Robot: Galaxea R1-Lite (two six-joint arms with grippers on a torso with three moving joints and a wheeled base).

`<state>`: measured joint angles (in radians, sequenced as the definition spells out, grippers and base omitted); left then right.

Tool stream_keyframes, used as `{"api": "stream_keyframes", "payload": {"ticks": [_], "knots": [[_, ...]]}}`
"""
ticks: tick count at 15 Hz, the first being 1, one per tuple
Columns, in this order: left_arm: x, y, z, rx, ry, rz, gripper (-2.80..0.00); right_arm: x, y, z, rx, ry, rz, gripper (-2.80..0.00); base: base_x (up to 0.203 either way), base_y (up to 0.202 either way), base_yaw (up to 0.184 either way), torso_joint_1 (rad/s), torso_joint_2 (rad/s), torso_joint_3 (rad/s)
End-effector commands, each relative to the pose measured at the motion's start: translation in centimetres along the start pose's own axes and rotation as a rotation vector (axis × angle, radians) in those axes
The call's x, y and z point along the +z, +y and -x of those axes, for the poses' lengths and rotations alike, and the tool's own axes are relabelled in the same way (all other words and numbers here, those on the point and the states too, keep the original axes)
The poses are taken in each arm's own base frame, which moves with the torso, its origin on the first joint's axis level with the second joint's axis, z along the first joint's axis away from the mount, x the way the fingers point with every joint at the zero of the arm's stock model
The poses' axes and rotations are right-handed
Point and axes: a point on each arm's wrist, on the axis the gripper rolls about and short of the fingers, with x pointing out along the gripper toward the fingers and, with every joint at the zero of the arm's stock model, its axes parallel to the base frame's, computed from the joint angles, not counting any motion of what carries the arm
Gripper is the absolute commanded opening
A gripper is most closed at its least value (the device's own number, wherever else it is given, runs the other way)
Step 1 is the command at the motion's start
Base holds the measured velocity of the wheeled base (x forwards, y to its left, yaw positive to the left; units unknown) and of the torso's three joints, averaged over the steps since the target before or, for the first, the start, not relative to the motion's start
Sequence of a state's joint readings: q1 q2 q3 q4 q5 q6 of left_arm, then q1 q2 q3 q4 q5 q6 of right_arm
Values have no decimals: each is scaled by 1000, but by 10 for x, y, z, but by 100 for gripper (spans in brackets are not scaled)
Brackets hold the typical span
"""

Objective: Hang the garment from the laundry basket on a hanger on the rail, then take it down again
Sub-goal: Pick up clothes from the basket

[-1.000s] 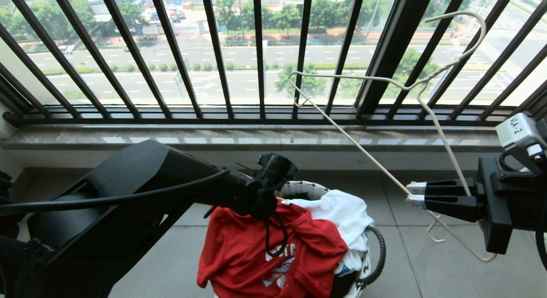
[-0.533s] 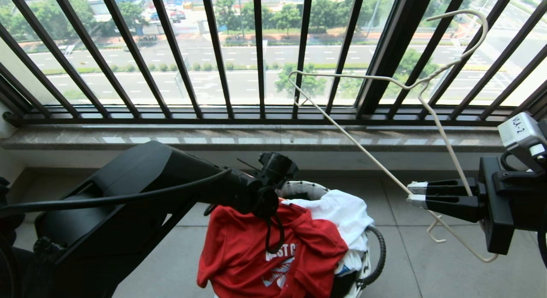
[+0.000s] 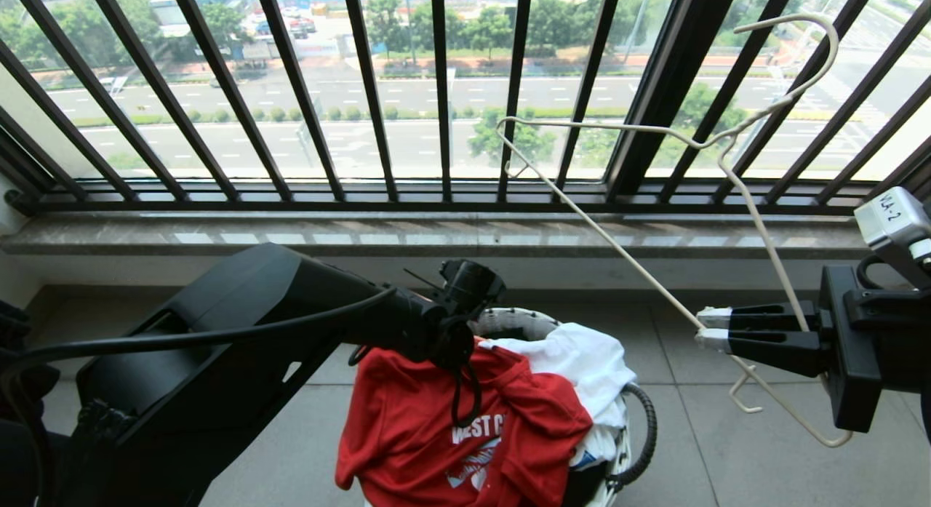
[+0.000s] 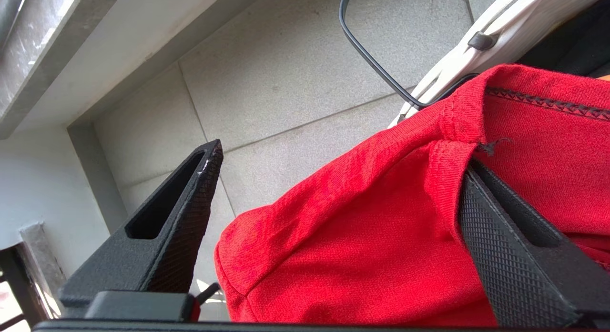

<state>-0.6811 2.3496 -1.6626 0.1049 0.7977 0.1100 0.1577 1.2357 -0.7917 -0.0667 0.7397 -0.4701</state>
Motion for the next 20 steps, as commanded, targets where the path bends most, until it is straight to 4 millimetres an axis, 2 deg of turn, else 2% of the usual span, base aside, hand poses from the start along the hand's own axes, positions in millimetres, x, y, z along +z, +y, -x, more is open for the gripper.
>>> {"api": "stream_keyframes", "payload": {"ticks": [1,15,16,20], "knots": [[-2,-2,-2,1,6,-5,0,1,1,1,2,-7,5,-280,0,0,0,0,0,0],[0,14,3,64,13,0,0,4,3,4,0,-17,14,-280,0,0,0,0,0,0],[0,14,3,64,13,2,-280,4,3,4,0,-17,14,-280,0,0,0,0,0,0],[4,19,8,65,0,18,-280,4,3,4,-2,-18,13,-280,0,0,0,0,0,0]]}}
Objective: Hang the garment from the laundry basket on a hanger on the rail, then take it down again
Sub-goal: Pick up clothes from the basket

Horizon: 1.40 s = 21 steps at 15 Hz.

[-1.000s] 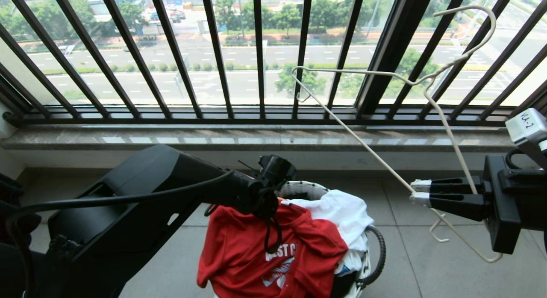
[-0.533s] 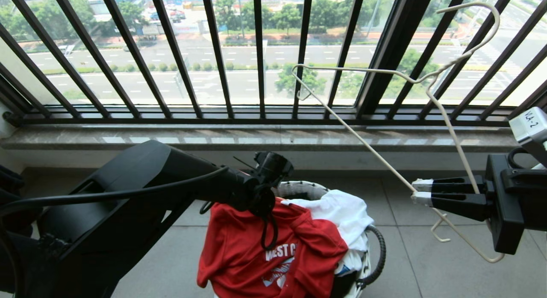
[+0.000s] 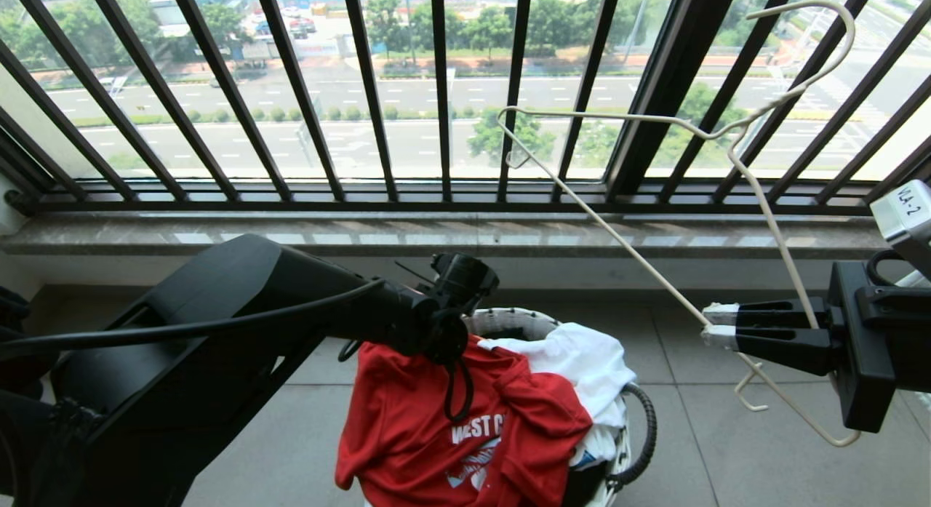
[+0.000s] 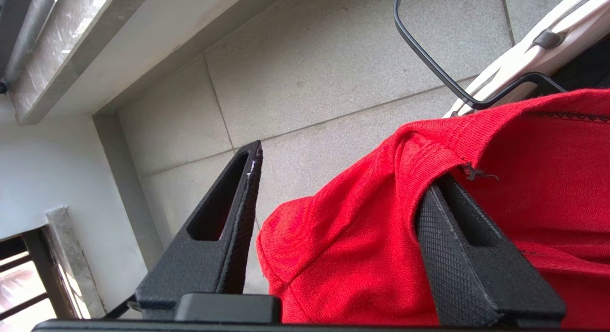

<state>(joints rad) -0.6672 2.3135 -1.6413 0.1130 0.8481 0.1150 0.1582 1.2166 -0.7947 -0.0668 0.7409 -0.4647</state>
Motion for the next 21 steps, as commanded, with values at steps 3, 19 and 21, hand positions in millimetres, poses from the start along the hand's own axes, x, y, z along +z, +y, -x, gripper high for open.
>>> {"api": "stream_keyframes", "payload": {"ticks": [3,19,21], "knots": [[7,11,9,8,-24,34,-280,0,0,0,5,-3,4,-280,0,0,0,0,0,0],[2,84,90,-124,-122,243,-280,-1,0,-1,9,1,1,-280,0,0,0,0,0,0],[3,85,97,-130,-138,249,-280,-1,0,-1,9,0,1,-280,0,0,0,0,0,0]]}}
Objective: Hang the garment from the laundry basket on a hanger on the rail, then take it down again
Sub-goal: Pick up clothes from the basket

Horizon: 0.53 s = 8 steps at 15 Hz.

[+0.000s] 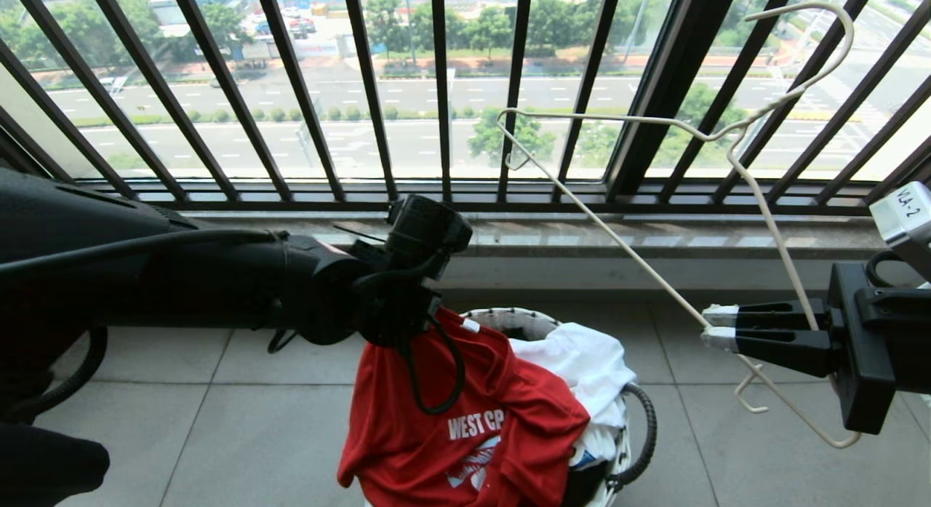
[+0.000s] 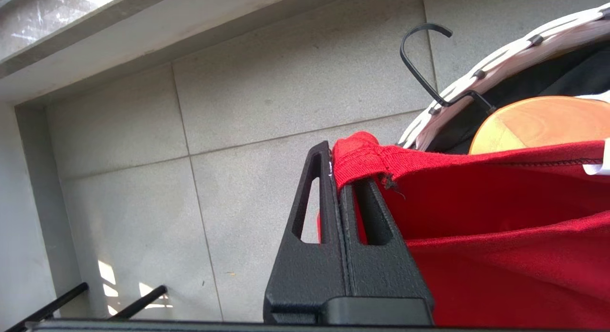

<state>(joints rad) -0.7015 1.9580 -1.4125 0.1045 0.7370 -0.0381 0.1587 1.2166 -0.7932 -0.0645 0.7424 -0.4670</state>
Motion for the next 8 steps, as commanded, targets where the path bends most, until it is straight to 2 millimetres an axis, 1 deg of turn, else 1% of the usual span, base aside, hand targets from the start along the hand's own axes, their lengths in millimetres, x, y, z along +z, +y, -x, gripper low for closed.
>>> {"api": "stream_keyframes", "payload": {"ticks": [1,5,8], "knots": [[5,4,13,-3,-27,12,-280,0,0,0,5,-1,2,-280,0,0,0,0,0,0],[5,6,23,-14,-40,6,-280,1,0,0,4,-4,5,-280,0,0,0,1,1,7],[7,7,24,-14,-44,0,-280,1,0,0,2,-5,4,-280,0,0,0,2,1,147]]}}
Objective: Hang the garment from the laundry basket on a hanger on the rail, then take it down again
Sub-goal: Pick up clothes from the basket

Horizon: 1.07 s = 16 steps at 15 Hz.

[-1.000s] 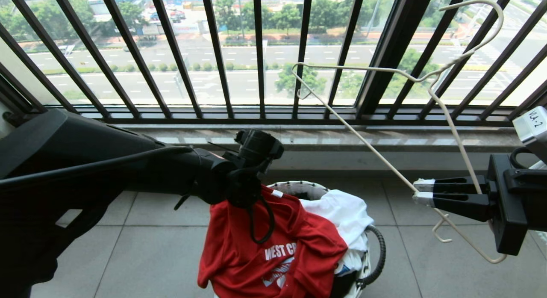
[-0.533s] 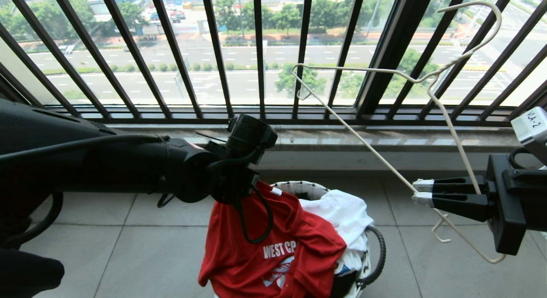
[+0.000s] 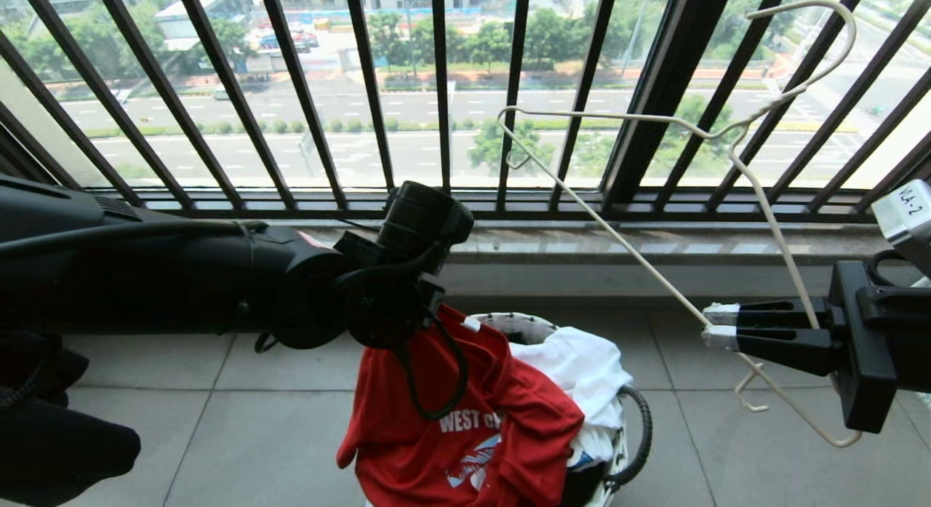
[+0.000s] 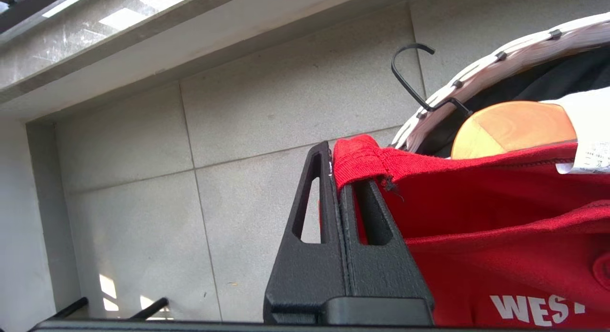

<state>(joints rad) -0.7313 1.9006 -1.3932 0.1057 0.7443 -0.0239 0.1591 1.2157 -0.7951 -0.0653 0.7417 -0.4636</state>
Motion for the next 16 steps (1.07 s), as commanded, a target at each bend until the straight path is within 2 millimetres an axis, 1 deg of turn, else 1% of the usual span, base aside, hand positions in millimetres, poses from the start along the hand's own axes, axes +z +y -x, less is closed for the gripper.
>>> {"api": "stream_keyframes", "payload": {"ticks": [1,5,10,16], "knots": [[1,1,1,4,-4,-2,-280,1,0,1,3,-4,6,-280,0,0,0,5,2,193],[0,0,0,5,-1,-5,-280,1,0,1,2,-4,7,-280,0,0,0,4,1,201],[-5,-5,-7,13,18,-20,-280,2,0,0,-1,-5,3,-280,0,0,0,1,5,201],[-6,-8,-12,17,26,-27,-280,2,0,1,-2,-6,3,-280,0,0,0,3,1,198]]}}
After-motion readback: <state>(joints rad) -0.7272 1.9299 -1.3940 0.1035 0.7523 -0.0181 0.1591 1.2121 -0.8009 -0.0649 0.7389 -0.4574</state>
